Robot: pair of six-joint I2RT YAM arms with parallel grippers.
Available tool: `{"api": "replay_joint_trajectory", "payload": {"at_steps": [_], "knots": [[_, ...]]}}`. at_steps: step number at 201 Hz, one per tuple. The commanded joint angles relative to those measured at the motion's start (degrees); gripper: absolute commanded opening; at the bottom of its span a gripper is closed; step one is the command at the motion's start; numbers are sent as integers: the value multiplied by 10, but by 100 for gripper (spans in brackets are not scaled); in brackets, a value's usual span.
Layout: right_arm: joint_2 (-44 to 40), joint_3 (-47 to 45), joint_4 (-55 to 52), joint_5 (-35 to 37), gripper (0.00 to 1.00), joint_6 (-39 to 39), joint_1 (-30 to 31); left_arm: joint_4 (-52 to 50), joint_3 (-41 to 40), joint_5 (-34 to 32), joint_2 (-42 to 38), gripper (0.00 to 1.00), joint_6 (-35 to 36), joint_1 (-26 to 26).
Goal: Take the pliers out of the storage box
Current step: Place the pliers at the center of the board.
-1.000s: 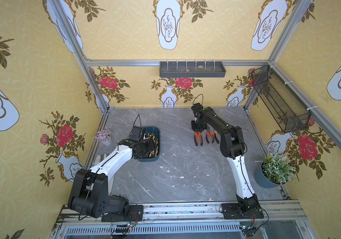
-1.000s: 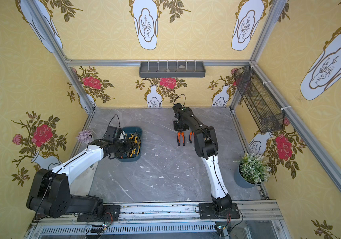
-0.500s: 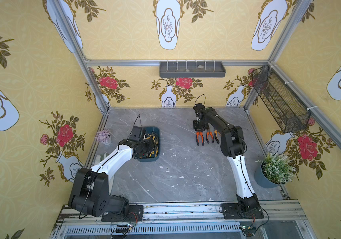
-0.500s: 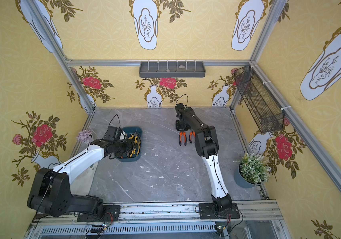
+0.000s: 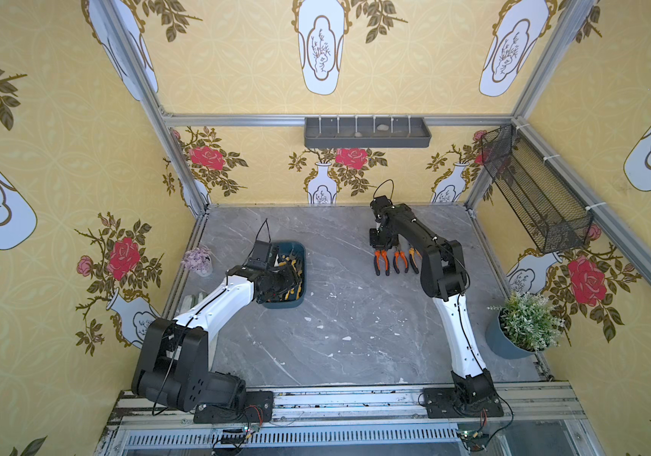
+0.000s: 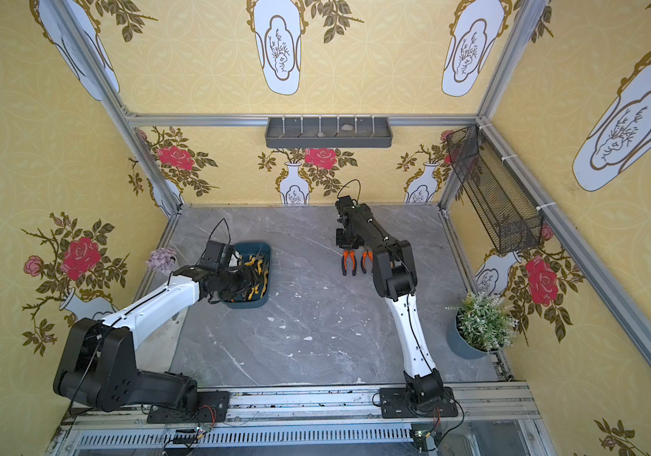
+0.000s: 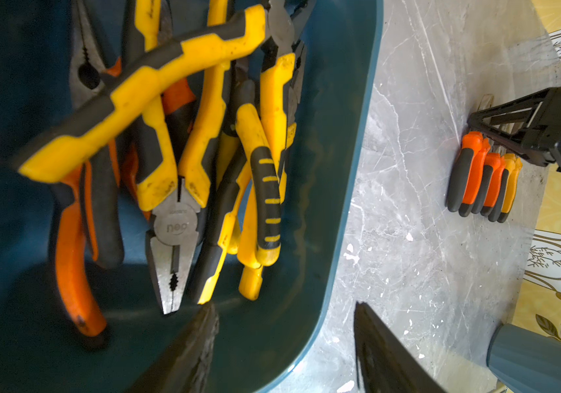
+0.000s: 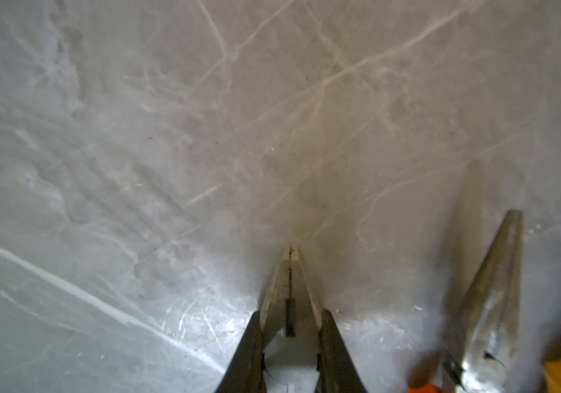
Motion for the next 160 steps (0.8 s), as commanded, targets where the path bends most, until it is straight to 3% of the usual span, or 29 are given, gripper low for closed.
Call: {"api": "replay_joint_trajectory", "payload": {"at_steps": [1, 40, 71, 118, 144, 160], "knots": [[7, 9, -1, 7, 14, -6, -3, 10, 1, 2, 5, 66, 6, 0], [12, 13, -4, 3, 16, -10, -6, 9, 2, 3, 9, 66, 6, 0], [14, 11, -6, 1, 24, -10, -6, 10, 4, 3, 10, 66, 6, 0], [14, 10, -5, -4, 40, -10, -6, 8, 2, 2, 9, 66, 6, 1], [13, 14, -4, -4, 59, -11, -6, 8, 2, 2, 9, 66, 6, 0], [11, 22, -5, -1, 64, -13, -6, 5, 3, 1, 8, 66, 6, 0]]}}
